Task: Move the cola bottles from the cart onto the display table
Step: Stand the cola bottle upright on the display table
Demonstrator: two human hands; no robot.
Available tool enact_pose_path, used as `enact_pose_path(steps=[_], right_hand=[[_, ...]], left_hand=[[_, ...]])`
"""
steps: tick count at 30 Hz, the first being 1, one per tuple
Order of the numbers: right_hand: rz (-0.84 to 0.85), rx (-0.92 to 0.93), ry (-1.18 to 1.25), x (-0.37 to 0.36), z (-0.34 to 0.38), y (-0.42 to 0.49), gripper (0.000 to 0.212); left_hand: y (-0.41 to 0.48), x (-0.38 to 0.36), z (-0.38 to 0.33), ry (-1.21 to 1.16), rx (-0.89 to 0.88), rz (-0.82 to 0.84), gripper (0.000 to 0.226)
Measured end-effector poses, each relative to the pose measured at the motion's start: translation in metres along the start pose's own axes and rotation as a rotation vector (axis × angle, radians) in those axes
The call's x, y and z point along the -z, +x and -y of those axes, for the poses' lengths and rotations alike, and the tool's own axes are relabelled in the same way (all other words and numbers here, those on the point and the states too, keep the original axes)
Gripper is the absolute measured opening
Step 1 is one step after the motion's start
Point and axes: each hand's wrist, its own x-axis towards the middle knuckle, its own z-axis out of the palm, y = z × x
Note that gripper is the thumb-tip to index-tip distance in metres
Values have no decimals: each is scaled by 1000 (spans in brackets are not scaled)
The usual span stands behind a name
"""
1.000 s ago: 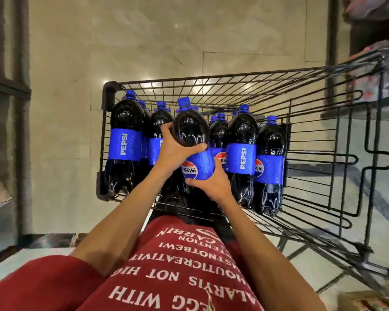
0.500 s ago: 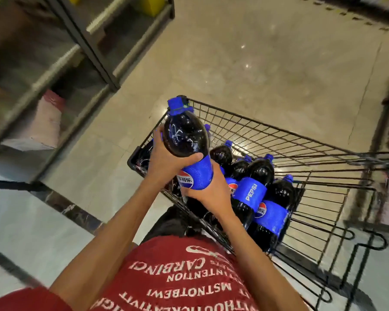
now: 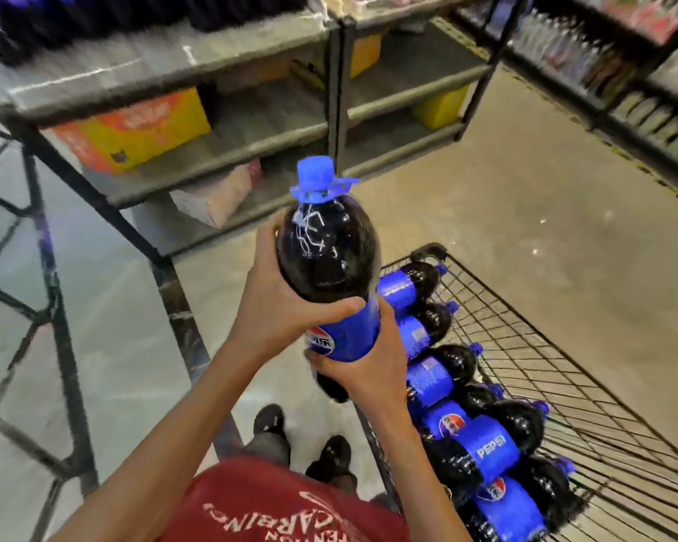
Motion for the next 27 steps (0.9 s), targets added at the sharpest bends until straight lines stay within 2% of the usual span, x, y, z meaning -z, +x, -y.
enact_pose_path(steps=[3, 9, 17, 27], right_hand=[[43, 56, -18, -27, 21, 0, 93], [123, 175, 26, -85, 69, -4, 90], [256, 274, 45, -190, 122, -9, 103], [359, 371, 119, -286, 169, 8, 86]], left_hand=[[-3, 37, -2, 18, -22, -59, 105], [-13, 122, -6, 58, -67, -146, 116], [-27, 239, 3, 96, -108, -326, 113], [-13, 331, 18, 111, -112, -445, 112]])
